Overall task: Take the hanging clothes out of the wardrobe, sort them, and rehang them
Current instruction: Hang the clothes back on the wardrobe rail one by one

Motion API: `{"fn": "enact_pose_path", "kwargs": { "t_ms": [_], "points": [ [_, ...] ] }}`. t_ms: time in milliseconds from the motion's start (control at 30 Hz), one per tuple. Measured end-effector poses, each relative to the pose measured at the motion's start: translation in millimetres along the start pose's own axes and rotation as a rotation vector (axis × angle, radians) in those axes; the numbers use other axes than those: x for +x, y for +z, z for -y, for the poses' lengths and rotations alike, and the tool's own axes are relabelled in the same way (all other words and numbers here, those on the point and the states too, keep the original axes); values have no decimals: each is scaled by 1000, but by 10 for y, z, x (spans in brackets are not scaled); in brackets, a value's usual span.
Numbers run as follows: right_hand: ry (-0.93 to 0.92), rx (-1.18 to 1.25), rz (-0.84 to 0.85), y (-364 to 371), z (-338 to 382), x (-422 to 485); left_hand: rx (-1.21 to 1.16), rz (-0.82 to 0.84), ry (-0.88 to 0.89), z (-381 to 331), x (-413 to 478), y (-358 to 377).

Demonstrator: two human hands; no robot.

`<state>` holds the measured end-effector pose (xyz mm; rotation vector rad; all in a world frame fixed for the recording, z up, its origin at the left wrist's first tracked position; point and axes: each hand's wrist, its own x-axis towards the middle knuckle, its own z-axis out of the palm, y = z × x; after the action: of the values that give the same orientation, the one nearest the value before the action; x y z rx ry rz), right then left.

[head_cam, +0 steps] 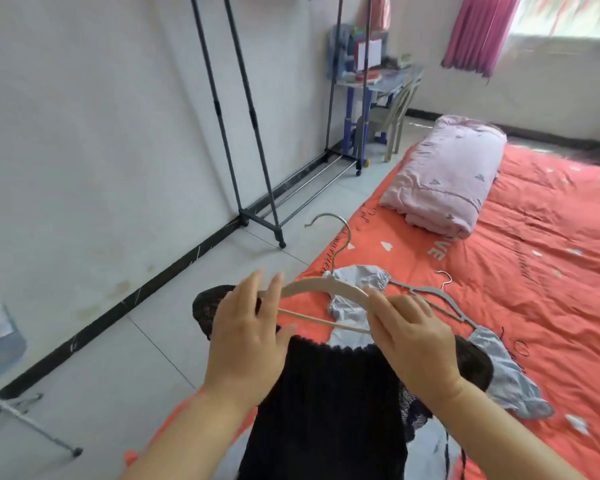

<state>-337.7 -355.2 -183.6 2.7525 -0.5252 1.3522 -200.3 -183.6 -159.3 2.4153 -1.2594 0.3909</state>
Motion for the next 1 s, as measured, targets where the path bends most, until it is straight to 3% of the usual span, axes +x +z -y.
{"fn": "enact_pose_path", "kwargs": {
  "t_ms": [67,367,567,1000],
  "points": [
    [-58,66,-28,-260,435,206,28,-126,-30,159,-165,-477],
    [-311,343,-79,-1217,2936,993,249,-408,-150,1274,-1557,-2694],
    [-543,499,-87,-1733,4896,1130,462,-511,-301,2074,-2944,-4126],
    [-861,914,-240,-2633,8311,1069,1073,-813,-617,3120,-5318,-6276]
  ]
}}
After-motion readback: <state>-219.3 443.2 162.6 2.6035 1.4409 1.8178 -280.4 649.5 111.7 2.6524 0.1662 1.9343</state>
